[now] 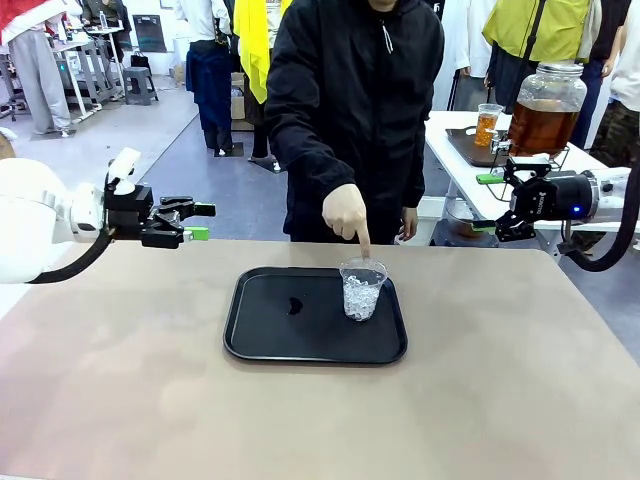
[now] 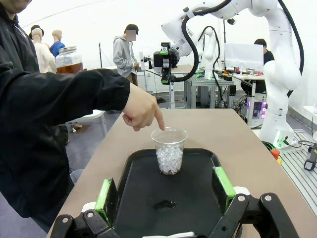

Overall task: Pour the drink into the iced cup.
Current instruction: Pick up the iced cup indicated by the human and present it to them.

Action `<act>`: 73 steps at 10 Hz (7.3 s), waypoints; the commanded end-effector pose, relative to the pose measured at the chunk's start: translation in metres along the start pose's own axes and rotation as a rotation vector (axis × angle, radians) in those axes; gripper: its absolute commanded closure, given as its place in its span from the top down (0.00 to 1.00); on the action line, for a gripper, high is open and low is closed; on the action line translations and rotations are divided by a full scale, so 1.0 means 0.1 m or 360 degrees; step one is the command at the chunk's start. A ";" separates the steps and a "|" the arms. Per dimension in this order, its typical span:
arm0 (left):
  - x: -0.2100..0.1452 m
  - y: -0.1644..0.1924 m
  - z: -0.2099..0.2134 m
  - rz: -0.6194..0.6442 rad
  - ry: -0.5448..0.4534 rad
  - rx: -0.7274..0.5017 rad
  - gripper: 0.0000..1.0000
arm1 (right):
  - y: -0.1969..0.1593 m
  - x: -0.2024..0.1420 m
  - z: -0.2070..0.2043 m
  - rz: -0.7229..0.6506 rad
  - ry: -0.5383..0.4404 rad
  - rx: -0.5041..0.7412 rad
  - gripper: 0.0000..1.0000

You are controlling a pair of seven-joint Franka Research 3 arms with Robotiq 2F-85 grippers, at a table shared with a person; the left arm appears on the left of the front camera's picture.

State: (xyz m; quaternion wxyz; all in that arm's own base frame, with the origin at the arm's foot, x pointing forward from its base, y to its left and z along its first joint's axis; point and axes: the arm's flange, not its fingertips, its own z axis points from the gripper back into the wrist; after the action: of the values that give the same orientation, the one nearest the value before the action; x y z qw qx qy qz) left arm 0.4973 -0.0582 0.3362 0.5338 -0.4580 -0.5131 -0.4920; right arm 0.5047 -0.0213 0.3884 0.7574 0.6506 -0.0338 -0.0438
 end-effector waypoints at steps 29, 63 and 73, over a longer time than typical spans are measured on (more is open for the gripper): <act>0.02 0.00 -0.02 -0.0003 -0.0010 0.0006 1.00 | -0.23 0.13 -0.44 0.2289 -0.0006 0.0008 1.00; 0.02 0.00 -0.02 -0.0003 -0.0010 0.0006 1.00 | -1.58 0.20 -1.72 0.2371 0.0288 0.0291 1.00; 0.02 0.00 -0.02 -0.0003 -0.0010 0.0006 1.00 | -1.58 0.14 -1.99 0.2384 0.0383 0.0334 1.00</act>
State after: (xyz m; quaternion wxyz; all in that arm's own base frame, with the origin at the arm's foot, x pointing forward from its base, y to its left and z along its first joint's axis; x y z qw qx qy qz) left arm 0.4975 -0.0583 0.3361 0.5338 -0.4580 -0.5131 -0.4920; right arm 0.5293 0.1417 0.2016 0.5148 0.5261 -0.3993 0.5466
